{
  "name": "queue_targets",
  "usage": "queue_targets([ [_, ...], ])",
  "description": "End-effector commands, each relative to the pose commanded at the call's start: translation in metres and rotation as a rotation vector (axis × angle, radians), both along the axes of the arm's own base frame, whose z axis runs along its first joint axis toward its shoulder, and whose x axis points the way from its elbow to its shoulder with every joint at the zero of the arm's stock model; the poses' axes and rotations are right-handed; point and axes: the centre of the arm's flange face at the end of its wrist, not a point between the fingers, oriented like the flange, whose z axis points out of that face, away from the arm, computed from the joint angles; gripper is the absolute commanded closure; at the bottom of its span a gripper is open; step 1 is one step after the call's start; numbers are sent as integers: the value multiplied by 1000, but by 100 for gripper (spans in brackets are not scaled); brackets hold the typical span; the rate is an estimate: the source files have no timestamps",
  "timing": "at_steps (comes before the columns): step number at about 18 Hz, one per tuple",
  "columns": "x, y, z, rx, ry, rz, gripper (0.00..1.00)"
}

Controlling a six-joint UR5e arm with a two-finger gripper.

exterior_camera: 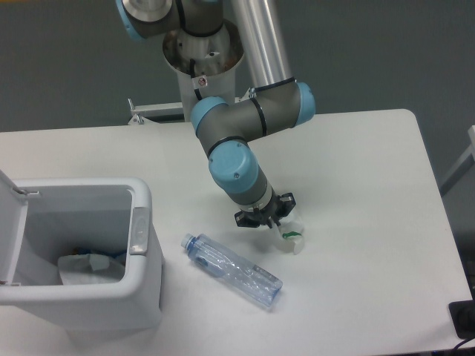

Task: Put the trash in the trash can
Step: 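Close the gripper on the crumpled plastic wrapper, then lift the wrapper and carry it over the white trash bin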

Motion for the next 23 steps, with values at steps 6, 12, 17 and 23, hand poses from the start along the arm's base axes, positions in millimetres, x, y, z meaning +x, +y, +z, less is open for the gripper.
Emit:
queue_targets([
  [6, -15, -4, 74, 141, 17, 16, 98],
  [12, -21, 8, 230, 635, -42, -39, 95],
  [17, 30, 9, 333, 919, -97, -133, 90],
  [23, 110, 43, 351, 967, -168, -328, 90],
])
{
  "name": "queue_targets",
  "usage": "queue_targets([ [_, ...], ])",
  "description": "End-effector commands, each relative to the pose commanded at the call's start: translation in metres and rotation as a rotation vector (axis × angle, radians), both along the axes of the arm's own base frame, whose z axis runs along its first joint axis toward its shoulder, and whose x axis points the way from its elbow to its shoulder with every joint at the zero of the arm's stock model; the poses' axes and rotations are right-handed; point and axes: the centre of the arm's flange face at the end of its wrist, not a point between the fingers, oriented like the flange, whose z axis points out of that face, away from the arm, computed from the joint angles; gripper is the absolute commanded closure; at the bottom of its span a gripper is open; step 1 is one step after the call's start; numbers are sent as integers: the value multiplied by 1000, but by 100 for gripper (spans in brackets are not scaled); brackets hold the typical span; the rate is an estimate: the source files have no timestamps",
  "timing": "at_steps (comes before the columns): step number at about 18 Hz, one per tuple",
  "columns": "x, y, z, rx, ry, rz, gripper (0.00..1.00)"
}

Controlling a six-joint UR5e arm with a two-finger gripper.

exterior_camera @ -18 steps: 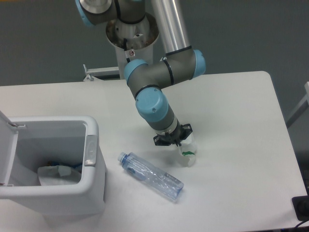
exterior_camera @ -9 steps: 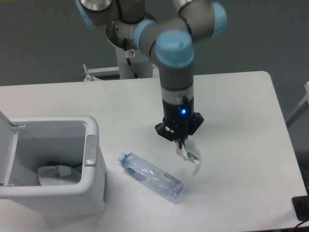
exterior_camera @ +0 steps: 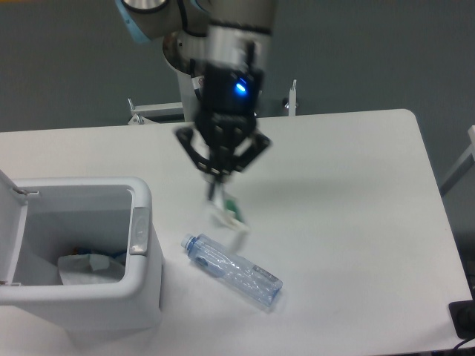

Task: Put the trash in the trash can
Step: 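Lift the wrapper and carry it over the white trash bin, then open the gripper to drop the wrapper into the bin, then move the gripper down to the clear water bottle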

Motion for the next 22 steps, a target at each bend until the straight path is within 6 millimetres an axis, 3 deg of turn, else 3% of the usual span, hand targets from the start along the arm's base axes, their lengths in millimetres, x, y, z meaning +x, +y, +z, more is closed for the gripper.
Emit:
queue_targets([
  [2, 16, 18, -11, -3, 1, -48, 90],
  [5, 59, 41, -37, -36, -22, -135, 90],
  [8, 73, 52, -48, -51, -32, -166, 90],
  [9, 73, 55, -48, -50, -31, -169, 80],
  [11, 73, 57, -46, -44, -24, -174, 29],
  [12, 73, 56, -40, -36, -18, -171, 12],
  [14, 74, 53, -28, -22, -20, -157, 0],
  [16, 75, 51, -23, -18, -56, -119, 0],
  [19, 58, 46, -26, -30, -103, -45, 0],
  [22, -8, 22, -23, -18, -199, 157, 0],
])
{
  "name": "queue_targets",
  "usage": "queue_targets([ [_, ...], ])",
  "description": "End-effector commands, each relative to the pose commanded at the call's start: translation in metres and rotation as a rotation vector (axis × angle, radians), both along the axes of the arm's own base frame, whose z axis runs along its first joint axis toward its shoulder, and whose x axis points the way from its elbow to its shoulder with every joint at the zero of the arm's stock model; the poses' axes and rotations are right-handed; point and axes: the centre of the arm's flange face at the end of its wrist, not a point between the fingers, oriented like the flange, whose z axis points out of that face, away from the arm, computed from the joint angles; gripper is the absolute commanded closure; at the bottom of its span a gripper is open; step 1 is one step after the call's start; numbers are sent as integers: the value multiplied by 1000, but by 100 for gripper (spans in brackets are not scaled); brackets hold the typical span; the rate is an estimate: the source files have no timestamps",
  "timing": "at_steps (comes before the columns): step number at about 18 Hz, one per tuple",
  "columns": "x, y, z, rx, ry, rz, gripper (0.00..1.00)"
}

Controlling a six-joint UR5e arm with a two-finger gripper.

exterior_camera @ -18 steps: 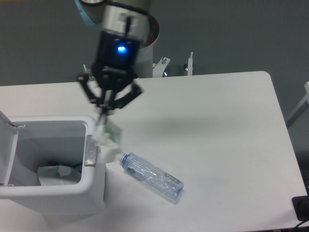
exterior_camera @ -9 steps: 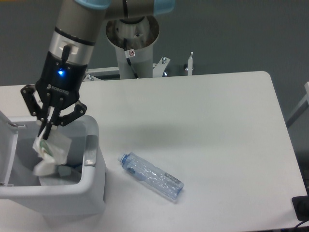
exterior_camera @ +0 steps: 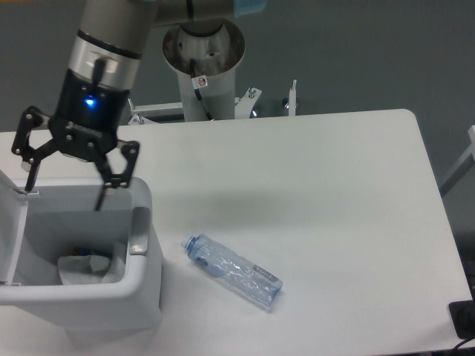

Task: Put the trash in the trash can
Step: 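Move the gripper down to the clear water bottle, then close the gripper around the bottle's base end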

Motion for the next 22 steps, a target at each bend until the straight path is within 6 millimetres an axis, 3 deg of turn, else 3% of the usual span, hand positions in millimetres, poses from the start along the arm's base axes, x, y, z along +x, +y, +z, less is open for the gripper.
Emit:
queue_targets([
  [3, -58, -12, -19, -30, -114, 193, 0],
  [5, -94, -15, -53, -111, -107, 285, 0],
  [9, -131, 0, -130, -276, -90, 369, 0],
  [13, -153, 10, -201, -407, -98, 401, 0],
  [17, -166, 12, -255, -519, -82, 429, 0],
  [22, -177, 15, -296, -599, -73, 460, 0],
])
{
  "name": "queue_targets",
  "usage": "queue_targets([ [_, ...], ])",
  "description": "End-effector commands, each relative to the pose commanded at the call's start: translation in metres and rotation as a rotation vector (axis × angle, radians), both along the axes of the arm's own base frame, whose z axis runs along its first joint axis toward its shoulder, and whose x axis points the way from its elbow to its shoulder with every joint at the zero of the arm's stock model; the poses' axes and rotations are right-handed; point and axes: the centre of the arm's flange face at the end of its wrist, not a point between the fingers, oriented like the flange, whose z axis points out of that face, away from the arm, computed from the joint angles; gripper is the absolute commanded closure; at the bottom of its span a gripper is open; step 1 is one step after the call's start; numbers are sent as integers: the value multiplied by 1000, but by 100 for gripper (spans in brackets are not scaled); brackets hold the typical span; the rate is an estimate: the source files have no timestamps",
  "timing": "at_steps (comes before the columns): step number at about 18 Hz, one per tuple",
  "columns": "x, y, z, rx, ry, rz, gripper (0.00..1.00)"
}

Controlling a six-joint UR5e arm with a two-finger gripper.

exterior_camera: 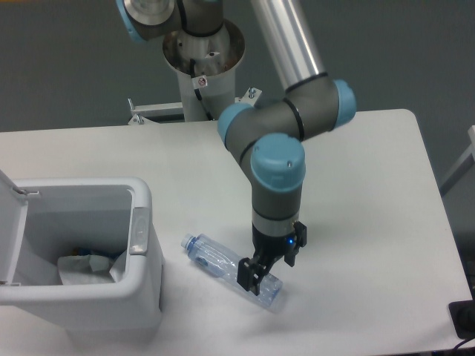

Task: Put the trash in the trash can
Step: 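Close the gripper around the bottle's base end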

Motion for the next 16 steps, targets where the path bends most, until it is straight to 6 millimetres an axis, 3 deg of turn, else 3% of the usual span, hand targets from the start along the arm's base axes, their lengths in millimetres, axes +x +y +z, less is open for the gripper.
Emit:
queue_targets([
  [16, -1, 20, -56, -47, -47, -1, 0],
])
